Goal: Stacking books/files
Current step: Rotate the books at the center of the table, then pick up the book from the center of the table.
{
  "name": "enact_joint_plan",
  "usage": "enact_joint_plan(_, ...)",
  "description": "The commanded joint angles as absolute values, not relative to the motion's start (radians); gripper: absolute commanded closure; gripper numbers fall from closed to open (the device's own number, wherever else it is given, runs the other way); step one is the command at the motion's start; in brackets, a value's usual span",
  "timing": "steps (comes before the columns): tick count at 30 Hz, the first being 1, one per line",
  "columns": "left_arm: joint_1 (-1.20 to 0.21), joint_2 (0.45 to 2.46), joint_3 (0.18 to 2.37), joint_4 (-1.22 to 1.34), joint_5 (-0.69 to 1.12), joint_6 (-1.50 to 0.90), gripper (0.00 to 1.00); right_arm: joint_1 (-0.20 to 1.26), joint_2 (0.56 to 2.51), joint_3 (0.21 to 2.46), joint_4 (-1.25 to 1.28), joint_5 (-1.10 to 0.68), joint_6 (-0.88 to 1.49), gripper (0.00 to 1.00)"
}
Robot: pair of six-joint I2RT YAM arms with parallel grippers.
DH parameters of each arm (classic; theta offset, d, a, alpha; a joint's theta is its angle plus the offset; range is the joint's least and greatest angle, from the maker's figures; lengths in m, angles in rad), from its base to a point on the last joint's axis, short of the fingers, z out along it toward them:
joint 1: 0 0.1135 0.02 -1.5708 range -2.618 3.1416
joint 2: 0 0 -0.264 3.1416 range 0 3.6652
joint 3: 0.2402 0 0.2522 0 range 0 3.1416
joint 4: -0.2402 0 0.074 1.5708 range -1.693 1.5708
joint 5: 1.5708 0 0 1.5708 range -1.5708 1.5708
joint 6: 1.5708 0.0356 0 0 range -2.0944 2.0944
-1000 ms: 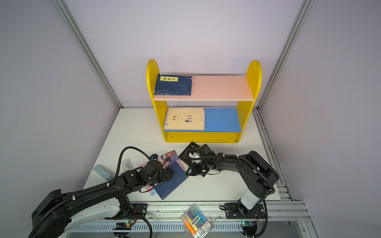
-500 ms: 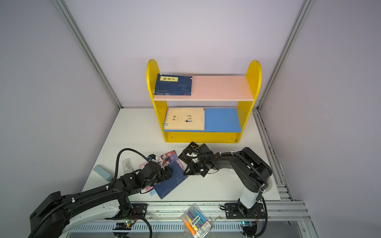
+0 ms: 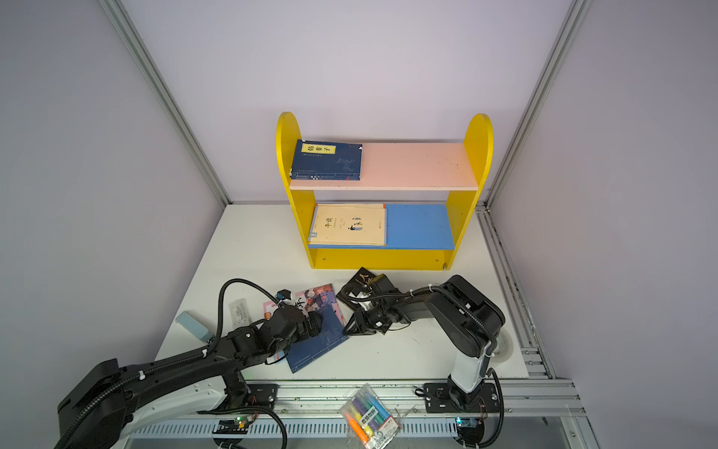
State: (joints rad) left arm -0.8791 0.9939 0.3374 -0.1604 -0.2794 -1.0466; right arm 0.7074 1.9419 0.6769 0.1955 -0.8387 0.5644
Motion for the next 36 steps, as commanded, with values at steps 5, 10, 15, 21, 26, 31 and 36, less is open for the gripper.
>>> enact_joint_plan(5, -0.88, 0.993, 0.313, -0.237, -0.179, -1.085, 0.02, 0.713, 1.871, 0.65, 0.171, -0.757, 0.586, 0.64)
enact_joint_plan(10, -0.88, 0.984, 0.308, -0.239, -0.181, -1.084, 0.02, 0.747, 1.851, 0.646, 0.164, -0.723, 0.598, 0.64)
enact_joint_plan(15, -0.88, 0.983, 0.302, -0.23, -0.184, -1.081, 0.02, 0.791, 1.867, 0.624, 0.254, -0.69, 0.661, 0.64)
enact_joint_plan(21, -0.88, 1.001, 0.295, -0.204, -0.178, -1.077, 0.02, 0.806, 1.882, 0.575, 0.452, -0.684, 0.744, 0.67)
enact_joint_plan(26, -0.88, 1.029, 0.293, -0.176, -0.165, -1.064, 0.02, 0.825, 1.883, 0.578, 0.494, -0.653, 0.756, 0.67)
enact_joint_plan(31, -0.881, 1.056, 0.287, -0.149, -0.145, -1.057, 0.02, 0.827, 1.856, 0.587, 0.481, -0.642, 0.739, 0.67)
enact_joint_plan(36, -0.88, 1.063, 0.275, -0.131, -0.14, -1.058, 0.02, 0.837, 1.836, 0.595, 0.479, -0.658, 0.727, 0.69)
